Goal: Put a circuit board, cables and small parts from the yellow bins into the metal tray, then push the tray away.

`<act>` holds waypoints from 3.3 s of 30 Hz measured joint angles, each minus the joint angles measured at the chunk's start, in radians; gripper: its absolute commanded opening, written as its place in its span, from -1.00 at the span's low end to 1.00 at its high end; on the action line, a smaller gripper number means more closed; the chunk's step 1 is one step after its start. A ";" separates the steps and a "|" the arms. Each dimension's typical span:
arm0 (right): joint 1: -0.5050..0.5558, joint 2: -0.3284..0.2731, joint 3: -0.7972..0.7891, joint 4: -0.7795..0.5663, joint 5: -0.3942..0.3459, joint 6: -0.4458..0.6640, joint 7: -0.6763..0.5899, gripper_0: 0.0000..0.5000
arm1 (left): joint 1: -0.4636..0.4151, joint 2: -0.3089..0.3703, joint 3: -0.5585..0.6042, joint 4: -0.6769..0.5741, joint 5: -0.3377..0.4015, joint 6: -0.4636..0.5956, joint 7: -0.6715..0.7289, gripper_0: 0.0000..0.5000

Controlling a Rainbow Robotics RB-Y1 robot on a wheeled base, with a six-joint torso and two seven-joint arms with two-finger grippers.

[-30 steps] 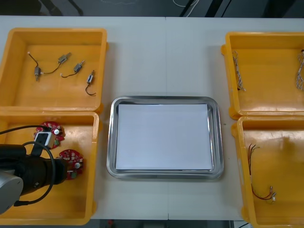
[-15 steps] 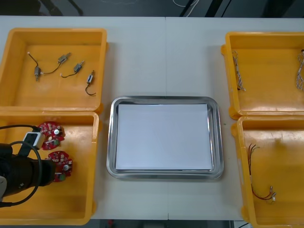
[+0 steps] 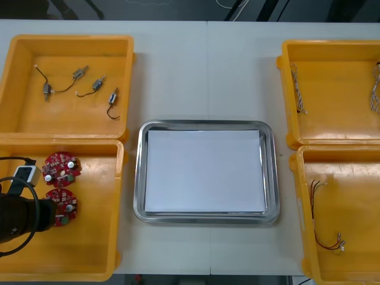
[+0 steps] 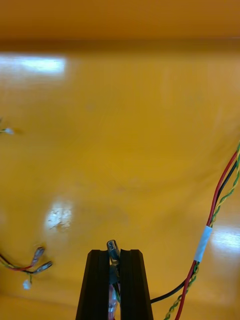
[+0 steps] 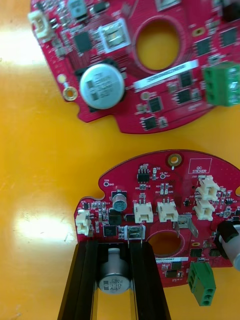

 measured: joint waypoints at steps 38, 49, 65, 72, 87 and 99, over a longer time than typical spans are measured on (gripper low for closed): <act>0.104 0.220 -0.013 -0.414 0.233 0.145 -0.067 -1.00 | 0.000 0.000 0.069 -0.022 0.011 0.096 0.000 1.00; 0.120 0.273 -0.013 -0.467 0.283 0.157 -0.066 -1.00 | 0.000 -0.007 0.104 -0.116 0.030 0.156 0.000 1.00; 0.122 0.281 -0.013 -0.476 0.348 0.163 -0.066 -1.00 | 0.000 -0.097 0.095 -0.197 0.011 0.243 0.001 1.00; 0.122 0.281 -0.013 -0.476 0.385 0.163 -0.066 -0.93 | 0.001 -0.109 0.053 -0.197 -0.033 0.220 0.002 1.00; 0.122 0.281 -0.013 -0.476 0.410 0.163 -0.066 1.00 | 0.065 -0.110 -0.006 -0.197 -0.102 0.115 0.002 1.00; 0.121 0.280 -0.013 -0.476 0.447 0.165 -0.066 1.00 | 0.070 -0.110 -0.031 -0.172 -0.121 0.045 0.002 1.00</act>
